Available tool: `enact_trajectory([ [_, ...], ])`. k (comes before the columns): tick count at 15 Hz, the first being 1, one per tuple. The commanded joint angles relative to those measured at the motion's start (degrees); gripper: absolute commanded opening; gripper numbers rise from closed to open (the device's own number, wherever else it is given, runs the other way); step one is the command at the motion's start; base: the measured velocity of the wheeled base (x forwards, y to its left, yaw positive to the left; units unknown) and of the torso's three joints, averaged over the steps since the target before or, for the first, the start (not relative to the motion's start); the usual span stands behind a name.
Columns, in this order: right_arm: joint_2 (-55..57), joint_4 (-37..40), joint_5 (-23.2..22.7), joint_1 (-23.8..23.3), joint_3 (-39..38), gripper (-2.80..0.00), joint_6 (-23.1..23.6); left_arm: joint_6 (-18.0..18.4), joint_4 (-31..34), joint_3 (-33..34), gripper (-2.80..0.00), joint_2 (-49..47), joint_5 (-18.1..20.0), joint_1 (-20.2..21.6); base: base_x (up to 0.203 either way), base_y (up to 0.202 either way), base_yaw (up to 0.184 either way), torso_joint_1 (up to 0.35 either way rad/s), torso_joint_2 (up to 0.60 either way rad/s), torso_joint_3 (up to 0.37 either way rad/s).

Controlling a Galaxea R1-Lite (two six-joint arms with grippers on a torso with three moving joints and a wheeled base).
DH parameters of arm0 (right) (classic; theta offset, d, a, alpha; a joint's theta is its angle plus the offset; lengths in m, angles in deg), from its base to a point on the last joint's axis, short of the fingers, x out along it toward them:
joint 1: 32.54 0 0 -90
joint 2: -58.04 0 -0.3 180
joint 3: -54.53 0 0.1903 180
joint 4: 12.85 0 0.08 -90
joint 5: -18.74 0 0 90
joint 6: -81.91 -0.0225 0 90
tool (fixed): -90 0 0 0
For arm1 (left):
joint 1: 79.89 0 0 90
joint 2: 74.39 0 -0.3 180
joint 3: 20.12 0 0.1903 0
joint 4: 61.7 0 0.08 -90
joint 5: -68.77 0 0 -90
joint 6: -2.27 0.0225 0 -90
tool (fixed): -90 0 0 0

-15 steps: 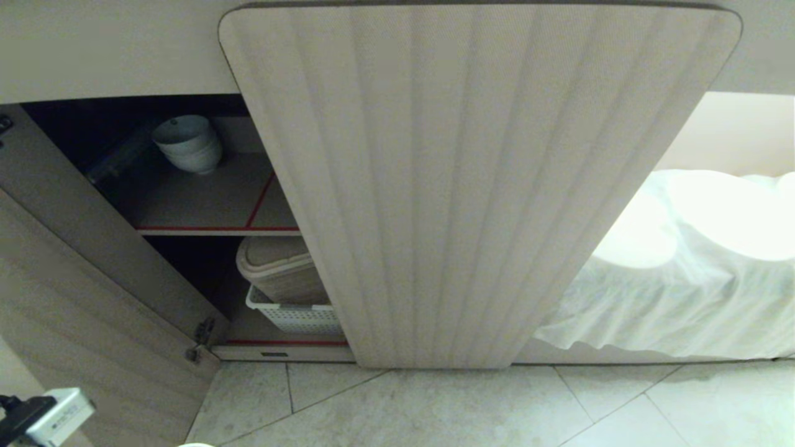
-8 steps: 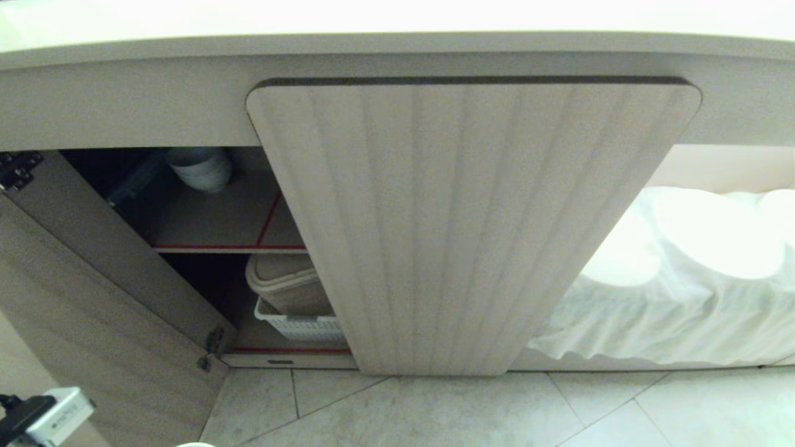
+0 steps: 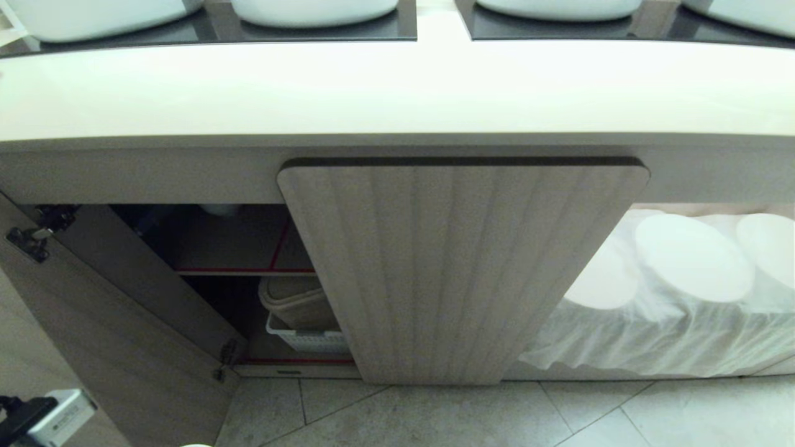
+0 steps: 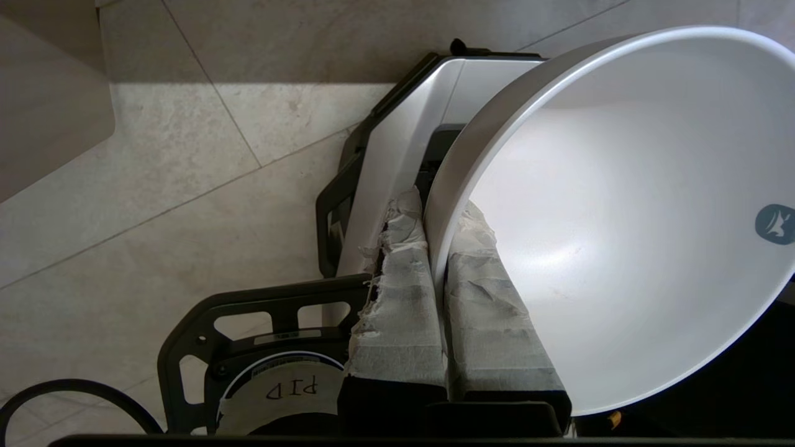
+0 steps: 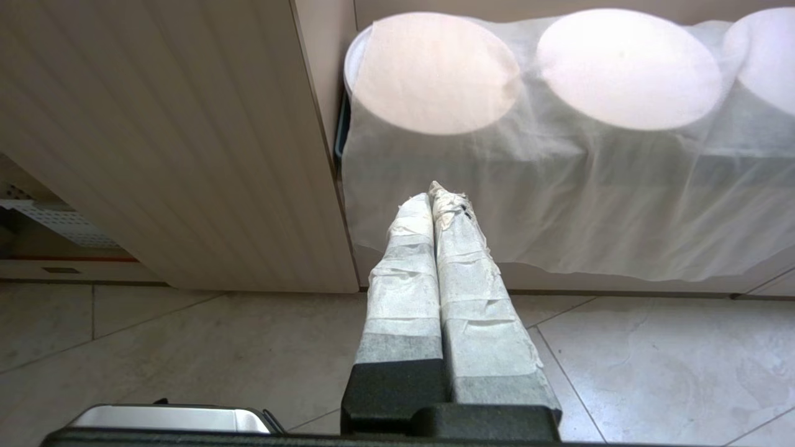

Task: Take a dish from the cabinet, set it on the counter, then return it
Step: Place it on the table

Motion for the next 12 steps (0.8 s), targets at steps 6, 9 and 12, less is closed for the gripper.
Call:
enact_trajectory([
  [6,-0.02,0.00,0.00,0.00,0.00,-2.80,0.00,-0.13,0.18,0.22,-2.80,-0.43,0.51,0.00,0.000,0.000,0.000,0.215,-0.50,-0.281],
  [9,-0.02,0.00,0.00,0.00,0.00,-2.80,0.00,-0.13,0.18,0.22,-2.80,-0.42,0.51,0.00,0.000,0.000,0.000,0.238,-0.52,-0.283],
  [12,-0.02,0.00,0.00,0.00,0.00,-2.80,0.00,-0.13,0.18,0.13,-2.80,-0.26,0.42,0.00,0.000,0.000,0.000,0.248,-0.54,-0.294],
])
